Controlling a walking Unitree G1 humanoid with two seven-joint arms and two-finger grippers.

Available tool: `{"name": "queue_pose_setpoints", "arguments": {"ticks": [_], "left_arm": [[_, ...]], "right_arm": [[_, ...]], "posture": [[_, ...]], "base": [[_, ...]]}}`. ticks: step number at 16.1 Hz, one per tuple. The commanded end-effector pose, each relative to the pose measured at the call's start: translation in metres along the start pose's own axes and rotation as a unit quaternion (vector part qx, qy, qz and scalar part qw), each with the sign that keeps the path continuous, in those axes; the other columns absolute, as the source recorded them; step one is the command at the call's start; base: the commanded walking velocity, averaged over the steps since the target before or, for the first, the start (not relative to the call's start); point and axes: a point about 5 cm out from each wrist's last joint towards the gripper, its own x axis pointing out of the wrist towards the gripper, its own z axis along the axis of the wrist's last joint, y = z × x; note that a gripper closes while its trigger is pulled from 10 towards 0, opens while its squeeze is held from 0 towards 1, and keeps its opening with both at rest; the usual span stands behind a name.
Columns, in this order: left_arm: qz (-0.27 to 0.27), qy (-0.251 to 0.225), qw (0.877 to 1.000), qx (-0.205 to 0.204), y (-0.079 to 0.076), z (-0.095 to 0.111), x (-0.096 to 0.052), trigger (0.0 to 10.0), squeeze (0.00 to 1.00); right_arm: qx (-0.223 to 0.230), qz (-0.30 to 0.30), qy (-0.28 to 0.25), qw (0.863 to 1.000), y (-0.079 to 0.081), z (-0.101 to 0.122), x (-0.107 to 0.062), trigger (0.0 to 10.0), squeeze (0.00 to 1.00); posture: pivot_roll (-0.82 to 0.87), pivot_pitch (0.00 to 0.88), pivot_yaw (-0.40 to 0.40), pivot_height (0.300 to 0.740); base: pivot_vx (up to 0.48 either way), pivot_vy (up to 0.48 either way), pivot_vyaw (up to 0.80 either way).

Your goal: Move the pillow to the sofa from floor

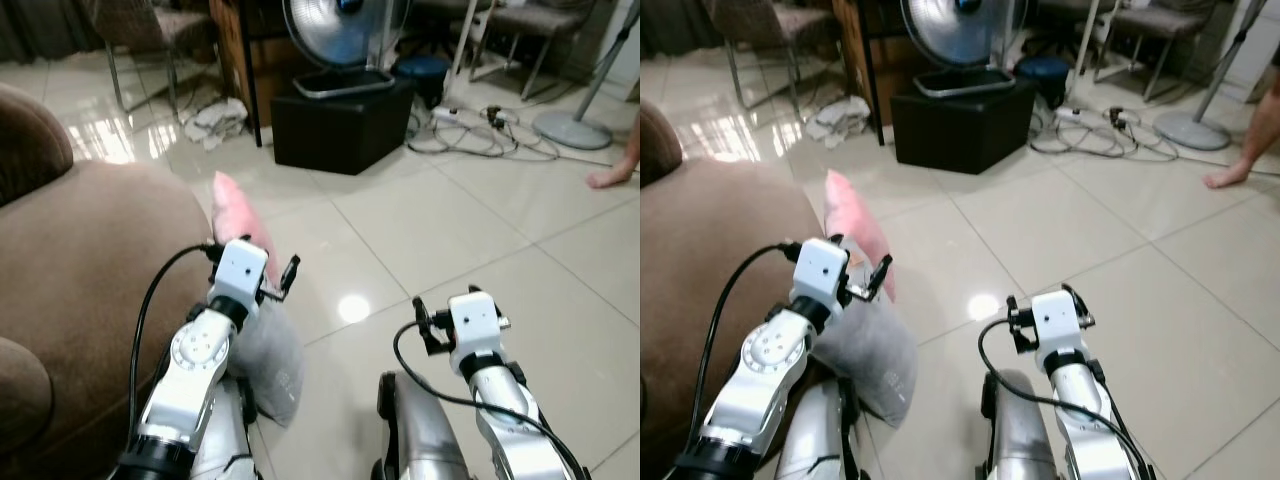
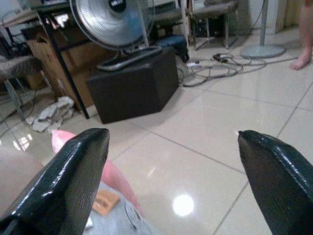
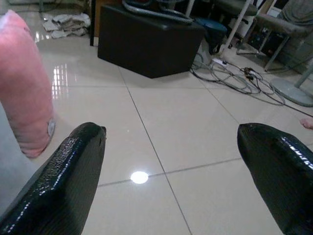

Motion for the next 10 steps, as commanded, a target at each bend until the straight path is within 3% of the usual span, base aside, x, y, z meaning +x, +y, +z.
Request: {"name": "queue_pose_setpoints", "arguments": {"ticks": [1,4,8,10], "left_arm": [[0.001,0.009,1.000,0.013,0.003,0.000,0.003,10.0,0.00],[-0.001,0.027,1.000,0.014,0.005,-0.004,0.008,10.0,0.00],[-0.007,0.036,0.999,-0.005,0.004,-0.007,0.011,10.0,0.00],[-0.019,0.053,0.998,0.001,0.000,-0.013,0.009,10.0,0.00]], "right_arm": [[-0.003,0.003,-0.007,1.000,0.002,0.007,0.000,10.0,0.00],[-0.014,0.024,-0.007,1.000,0.011,0.016,0.000,10.0,0.00],[-0.049,0.037,-0.004,0.998,0.011,0.023,0.004,10.0,0.00],[-0.052,0.046,0.002,0.998,0.012,0.024,0.002,10.0,0.00]], "posture": [[-0.05,0.000,0.010,0.511],[-0.05,0.001,0.017,0.511],[-0.05,0.049,0.025,0.511],[-0.05,0.069,0.031,0.511]], "base": [[0.000,0.000,0.00],[0.000,0.000,0.00],[0.183,0.000,0.00],[0.000,0.000,0.80]]}}
